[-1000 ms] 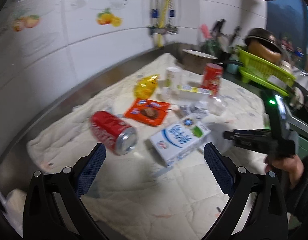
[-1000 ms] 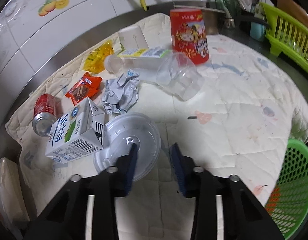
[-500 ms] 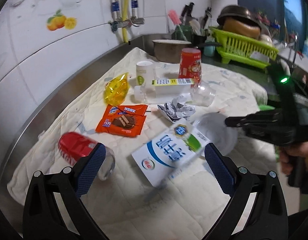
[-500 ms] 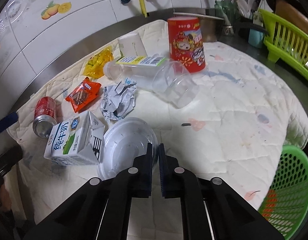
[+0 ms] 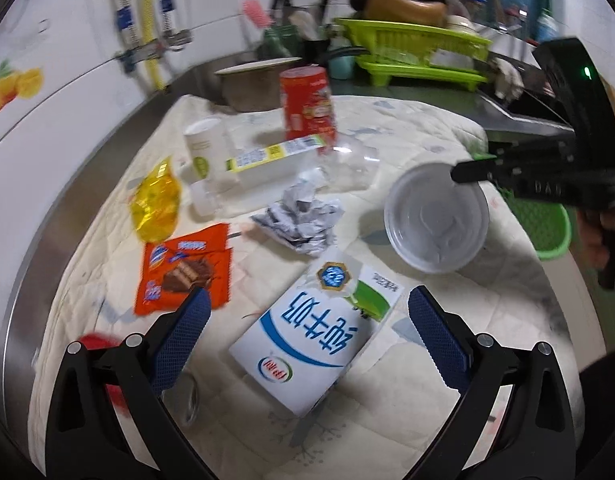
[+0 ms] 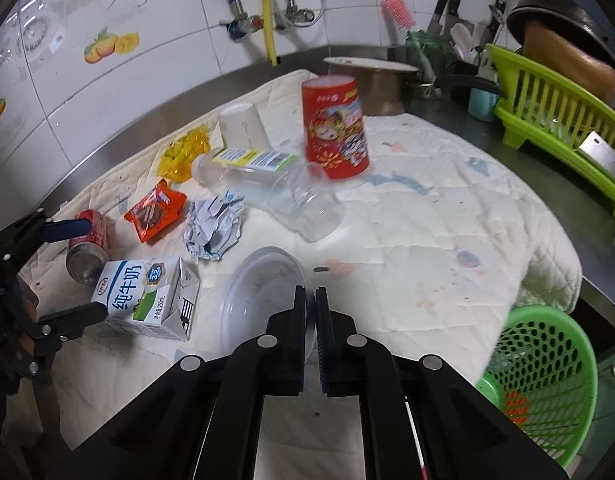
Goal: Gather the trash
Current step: 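Carry the lid into the green basket and open the right tool while the left tool grasps the milk carton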
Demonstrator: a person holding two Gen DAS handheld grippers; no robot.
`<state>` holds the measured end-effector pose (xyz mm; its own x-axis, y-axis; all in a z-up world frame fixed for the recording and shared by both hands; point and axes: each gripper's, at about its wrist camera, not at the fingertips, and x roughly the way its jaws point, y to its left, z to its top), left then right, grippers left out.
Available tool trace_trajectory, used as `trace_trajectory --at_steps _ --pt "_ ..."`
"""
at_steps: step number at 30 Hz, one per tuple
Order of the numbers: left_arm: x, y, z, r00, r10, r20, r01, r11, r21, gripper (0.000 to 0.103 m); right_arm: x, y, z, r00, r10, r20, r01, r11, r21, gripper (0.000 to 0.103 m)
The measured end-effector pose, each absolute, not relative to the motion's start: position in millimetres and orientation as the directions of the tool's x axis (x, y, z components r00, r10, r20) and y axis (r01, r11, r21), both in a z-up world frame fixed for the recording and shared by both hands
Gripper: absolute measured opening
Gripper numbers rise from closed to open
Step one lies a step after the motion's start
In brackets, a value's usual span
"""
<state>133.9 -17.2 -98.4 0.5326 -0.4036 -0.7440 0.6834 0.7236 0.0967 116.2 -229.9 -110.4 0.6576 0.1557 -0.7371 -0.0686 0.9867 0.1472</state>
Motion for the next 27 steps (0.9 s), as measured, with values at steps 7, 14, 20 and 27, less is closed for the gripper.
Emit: trace_trajectory --at_steps 7,14,20,27 --pt "143 -22 -120 0.469 -0.375 -0.8 0.762 0.63 0.151 0.098 95 -242 -93 0.681 0.135 -0.719 -0.05 0.989 0.138 0.005" --pt "152 -20 -134 0.428 -0.388 -0.816 0.788 0.602 0.127 0.091 74 -259 -79 0.697 0.084 -0.713 -0.012 0.994 0.106 0.005" --pt "146 -23 -138 0.424 -0.377 -0.824 0.783 0.61 0.123 0.081 54 -287 -74 0.704 0.036 -0.71 0.053 0.993 0.102 0.005" --pt "137 -28 -128 0.476 -0.314 -0.821 0.717 0.679 0.156 0.071 25 -332 -76 0.7 -0.052 -0.712 0.171 0.98 0.097 0.005"
